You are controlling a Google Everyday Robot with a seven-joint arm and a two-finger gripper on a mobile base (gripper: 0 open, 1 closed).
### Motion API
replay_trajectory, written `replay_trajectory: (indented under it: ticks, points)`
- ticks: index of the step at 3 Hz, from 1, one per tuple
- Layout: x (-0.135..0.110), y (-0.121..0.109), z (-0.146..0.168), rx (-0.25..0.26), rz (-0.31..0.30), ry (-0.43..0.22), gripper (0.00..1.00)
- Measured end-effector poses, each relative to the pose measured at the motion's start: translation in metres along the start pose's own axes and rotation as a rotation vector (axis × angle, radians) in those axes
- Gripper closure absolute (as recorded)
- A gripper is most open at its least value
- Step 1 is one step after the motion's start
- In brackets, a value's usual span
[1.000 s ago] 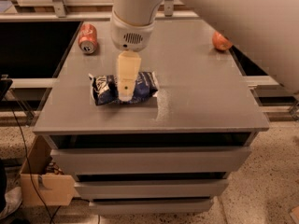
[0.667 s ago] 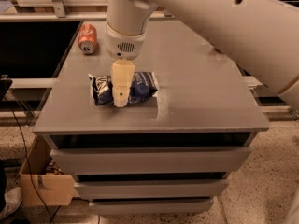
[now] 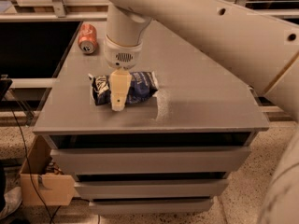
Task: Pick blue chip bag
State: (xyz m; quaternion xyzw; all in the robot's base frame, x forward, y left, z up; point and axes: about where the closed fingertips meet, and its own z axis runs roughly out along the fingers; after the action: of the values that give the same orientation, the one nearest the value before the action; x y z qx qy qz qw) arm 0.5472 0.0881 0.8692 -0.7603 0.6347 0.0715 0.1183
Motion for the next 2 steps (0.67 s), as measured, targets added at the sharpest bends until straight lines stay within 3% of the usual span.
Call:
replay_trajectory:
  ticks: [2]
  points:
    - [0.007,-0.0039,0.0019,-0.004,0.006,0.001,0.64]
